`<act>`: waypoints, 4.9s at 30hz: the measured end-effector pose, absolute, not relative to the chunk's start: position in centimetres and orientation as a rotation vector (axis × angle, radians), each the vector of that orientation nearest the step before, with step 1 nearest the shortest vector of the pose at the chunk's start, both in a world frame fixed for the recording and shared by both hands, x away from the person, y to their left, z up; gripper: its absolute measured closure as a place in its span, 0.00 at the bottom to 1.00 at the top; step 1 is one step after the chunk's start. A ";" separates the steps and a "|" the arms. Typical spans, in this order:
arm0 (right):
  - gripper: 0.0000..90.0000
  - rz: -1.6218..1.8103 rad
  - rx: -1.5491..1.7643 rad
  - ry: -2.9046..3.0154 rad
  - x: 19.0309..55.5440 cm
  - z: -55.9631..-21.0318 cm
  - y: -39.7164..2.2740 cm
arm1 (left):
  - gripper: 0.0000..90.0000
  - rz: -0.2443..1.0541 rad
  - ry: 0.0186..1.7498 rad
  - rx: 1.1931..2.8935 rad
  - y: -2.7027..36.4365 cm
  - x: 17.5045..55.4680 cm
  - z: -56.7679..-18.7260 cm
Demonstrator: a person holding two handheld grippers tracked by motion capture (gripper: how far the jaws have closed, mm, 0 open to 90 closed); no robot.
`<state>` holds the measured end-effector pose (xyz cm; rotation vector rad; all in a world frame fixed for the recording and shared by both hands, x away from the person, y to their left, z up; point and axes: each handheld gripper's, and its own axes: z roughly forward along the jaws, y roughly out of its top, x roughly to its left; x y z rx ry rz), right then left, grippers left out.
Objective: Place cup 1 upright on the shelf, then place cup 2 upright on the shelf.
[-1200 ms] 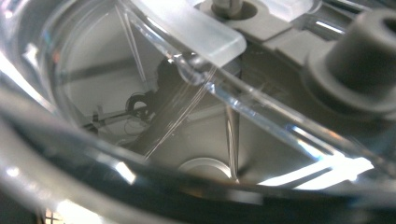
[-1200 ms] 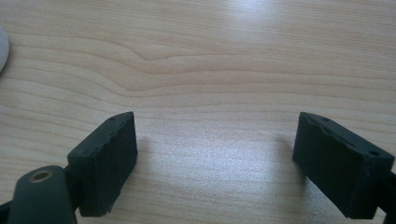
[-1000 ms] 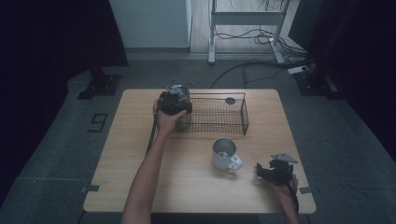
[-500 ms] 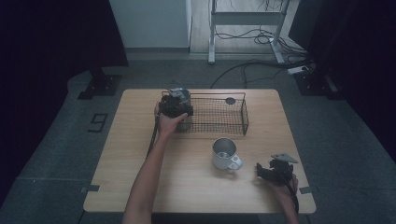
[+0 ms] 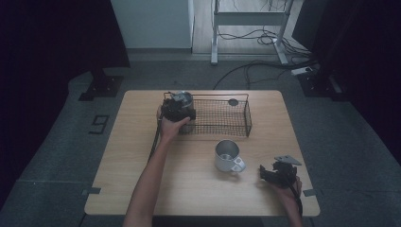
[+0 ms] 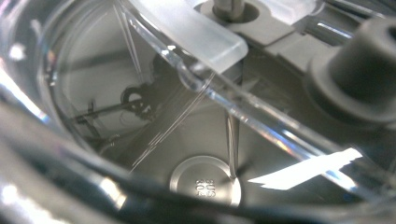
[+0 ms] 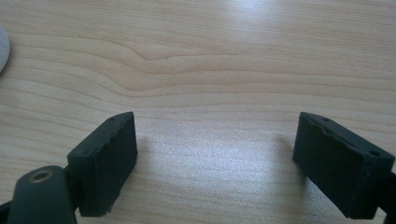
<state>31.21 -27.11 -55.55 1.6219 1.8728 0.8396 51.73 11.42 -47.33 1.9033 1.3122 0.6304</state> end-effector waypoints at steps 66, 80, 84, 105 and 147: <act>0.15 0.838 1.626 1.872 31.2 -55.5 -27.1 | 0.11 0.627 1.214 1.855 16.4 40.8 -46.3; 0.15 0.838 1.626 1.872 31.2 -55.5 -27.1 | 0.14 0.573 1.206 1.915 17.6 36.6 -48.7; 0.15 0.838 1.626 1.872 31.2 -55.5 -27.1 | 0.14 0.559 1.217 1.913 18.3 35.4 -49.3; 0.14 0.825 1.649 1.868 31.1 -55.4 -27.0 | 0.15 0.522 1.272 1.984 18.7 33.6 -52.5; 0.15 1.146 1.450 1.855 29.6 -47.4 -21.8 | 0.16 0.454 1.277 1.986 17.5 33.9 -53.0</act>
